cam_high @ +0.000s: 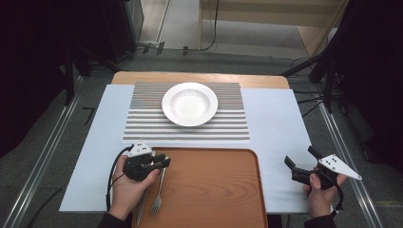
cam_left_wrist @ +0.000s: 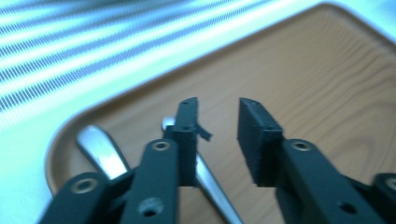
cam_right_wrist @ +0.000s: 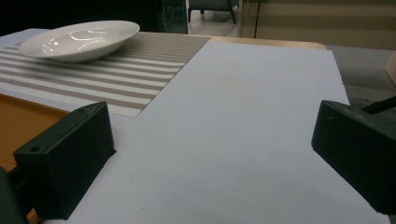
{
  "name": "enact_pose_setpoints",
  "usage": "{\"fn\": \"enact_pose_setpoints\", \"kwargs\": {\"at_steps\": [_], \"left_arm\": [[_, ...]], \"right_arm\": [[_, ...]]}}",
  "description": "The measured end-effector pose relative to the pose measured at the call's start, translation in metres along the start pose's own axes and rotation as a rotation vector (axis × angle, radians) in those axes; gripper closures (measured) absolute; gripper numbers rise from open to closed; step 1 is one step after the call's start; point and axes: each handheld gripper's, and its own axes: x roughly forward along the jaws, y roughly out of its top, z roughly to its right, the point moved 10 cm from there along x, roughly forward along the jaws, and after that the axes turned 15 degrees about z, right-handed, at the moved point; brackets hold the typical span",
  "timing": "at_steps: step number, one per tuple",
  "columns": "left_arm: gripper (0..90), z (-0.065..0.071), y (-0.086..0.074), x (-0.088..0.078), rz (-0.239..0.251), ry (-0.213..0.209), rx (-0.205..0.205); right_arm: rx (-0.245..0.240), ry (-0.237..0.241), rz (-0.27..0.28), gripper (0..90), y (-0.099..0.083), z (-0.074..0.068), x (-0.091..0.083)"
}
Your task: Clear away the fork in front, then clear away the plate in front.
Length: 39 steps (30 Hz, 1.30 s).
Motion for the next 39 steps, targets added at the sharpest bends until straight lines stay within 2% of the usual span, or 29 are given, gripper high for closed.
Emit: {"fn": "enact_pose_setpoints", "kwargs": {"at_steps": [4,6,8,11,12,14,18,26,32,39], "left_arm": [[36.0,-0.007,0.011,0.0,0.028,-0.016,-0.027],[29.3,-0.011,0.017,0.0,0.053,-0.037,-0.06],[21.6,-0.017,0.024,0.0,0.083,-0.032,-0.088],[1.8,-0.024,0.027,0.003,0.077,-0.022,-0.098],[0.0,-0.025,0.028,0.003,0.08,-0.025,-0.086],[0.0,-0.028,0.031,0.004,0.078,-0.011,-0.076],[0.0,-0.033,0.039,0.007,0.085,-0.002,-0.082],[0.0,-0.044,0.06,0.016,0.099,0.001,-0.07],[0.0,-0.053,0.073,0.028,0.101,-0.001,-0.089],[0.0,-0.064,0.078,0.04,0.098,0.001,-0.122]], "right_arm": [[-0.003,0.0,0.0,0.0,0.0,-0.001,0.0],[-0.006,0.0,0.002,0.0,0.0,0.0,0.0],[-0.007,0.004,0.002,0.0,0.0,-0.001,0.0],[-0.007,0.005,0.001,0.0,0.0,-0.001,0.0],[-0.006,0.006,0.002,0.0,0.0,-0.001,0.0],[-0.003,0.005,0.002,0.0,0.0,-0.001,0.0],[-0.005,0.007,0.004,0.0,0.0,-0.001,0.0],[-0.004,0.013,0.005,0.0,0.0,-0.002,0.0],[-0.006,0.016,0.005,0.0,0.0,-0.002,0.001],[-0.009,0.02,0.006,0.0,0.0,-0.003,0.0]]}}
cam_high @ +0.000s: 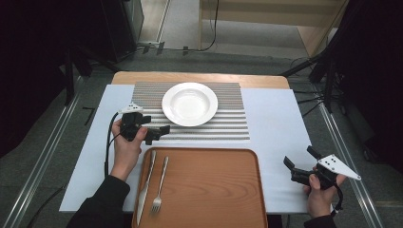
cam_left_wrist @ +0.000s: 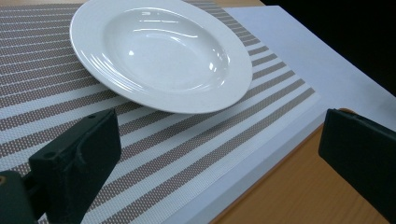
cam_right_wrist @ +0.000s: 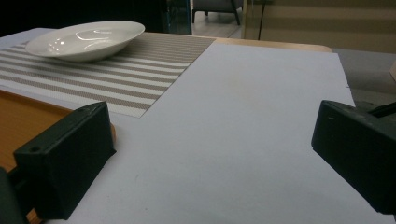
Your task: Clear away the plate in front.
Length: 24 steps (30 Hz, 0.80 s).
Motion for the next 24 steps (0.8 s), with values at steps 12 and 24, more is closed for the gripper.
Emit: {"fn": "enact_pose_setpoints", "kwargs": {"at_steps": [12,24], "left_arm": [[0.0,-0.017,0.006,0.021,-0.001,0.016,-0.03],[0.0,-0.024,0.008,0.044,-0.028,0.02,-0.029]], "right_arm": [[-0.002,0.002,0.002,0.0,0.0,0.0,0.0],[-0.007,0.006,0.005,0.0,0.0,-0.001,0.0]]}}
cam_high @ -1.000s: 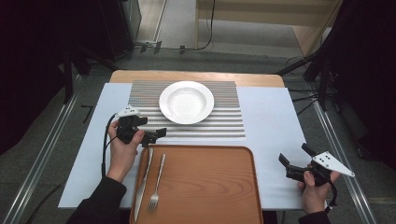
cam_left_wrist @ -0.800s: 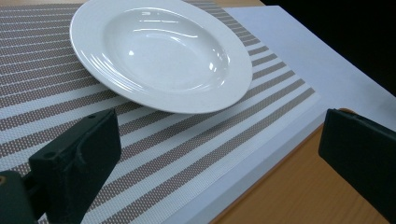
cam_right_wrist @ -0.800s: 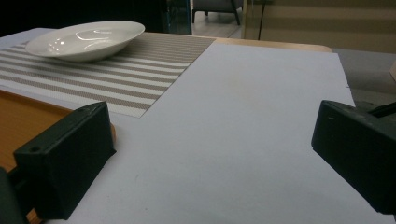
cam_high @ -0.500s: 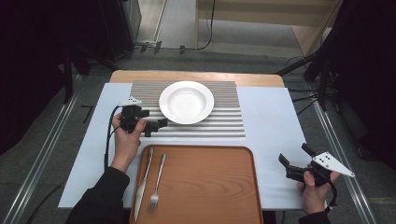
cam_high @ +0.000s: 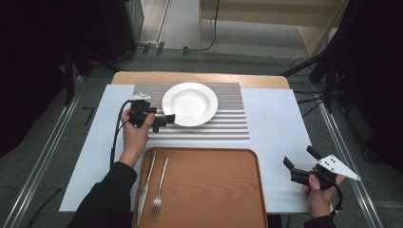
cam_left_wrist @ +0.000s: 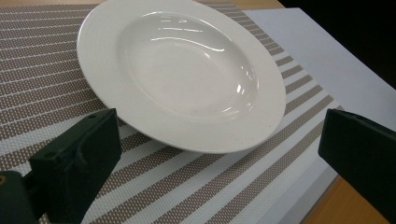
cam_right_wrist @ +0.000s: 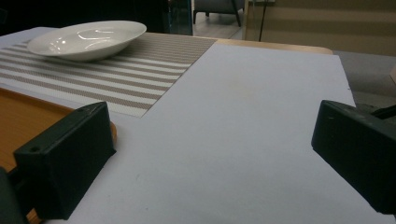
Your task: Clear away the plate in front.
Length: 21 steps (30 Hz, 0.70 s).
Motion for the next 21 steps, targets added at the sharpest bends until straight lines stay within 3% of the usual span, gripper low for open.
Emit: {"fn": "enact_pose_setpoints", "kwargs": {"at_steps": [21], "left_arm": [[0.0,-0.04,0.001,0.033,-0.025,0.061,-0.096]], "right_arm": [[-0.002,0.0,0.005,0.0,0.0,0.001,0.0]]}}
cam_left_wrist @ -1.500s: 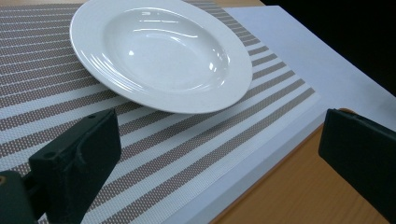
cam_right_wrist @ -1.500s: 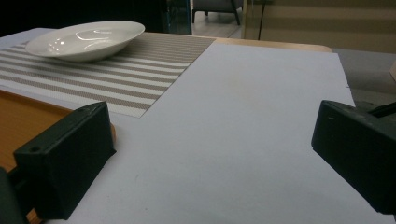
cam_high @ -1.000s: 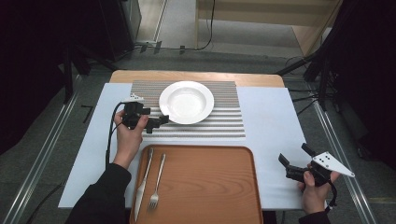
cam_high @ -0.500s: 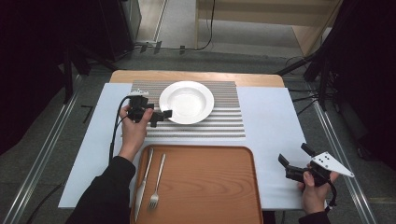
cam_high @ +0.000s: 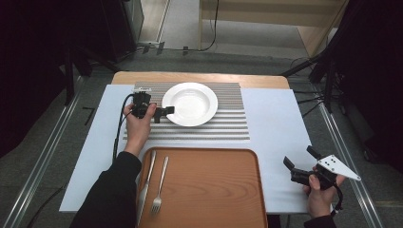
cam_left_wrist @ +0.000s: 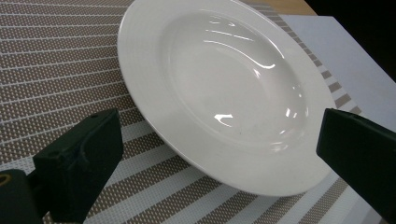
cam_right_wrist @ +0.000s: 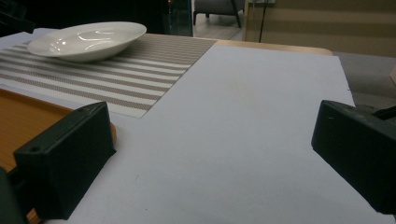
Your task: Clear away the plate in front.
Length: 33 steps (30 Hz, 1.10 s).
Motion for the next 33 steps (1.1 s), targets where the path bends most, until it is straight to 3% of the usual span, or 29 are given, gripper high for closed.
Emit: {"fn": "enact_pose_setpoints", "kwargs": {"at_steps": [7,11,16,23,26,30,33], "left_arm": [[0.0,-0.006,-0.001,0.014,-0.022,0.011,-0.026],[0.0,-0.008,0.0,0.021,-0.031,-0.01,-0.06],[0.0,-0.012,-0.002,0.029,-0.049,-0.004,-0.09],[8.5,-0.014,-0.002,0.038,-0.047,-0.002,-0.131],[13.3,-0.013,-0.002,0.042,-0.04,-0.015,-0.167],[19.6,-0.012,-0.004,0.047,-0.063,0.006,-0.153],[26.3,-0.015,-0.005,0.049,-0.064,0.029,-0.177]], "right_arm": [[0.002,0.003,0.001,0.0,0.0,0.0,0.0],[0.002,0.004,0.001,0.0,0.0,0.0,0.0],[0.004,0.004,0.002,0.0,0.0,0.0,0.0],[0.0,0.004,-0.001,0.0,0.0,-0.001,0.001],[0.003,0.003,-0.002,0.0,0.0,-0.001,0.0],[0.001,0.004,-0.001,0.0,0.0,-0.001,0.001],[-0.001,0.005,0.0,0.0,0.0,-0.001,0.001]]}}
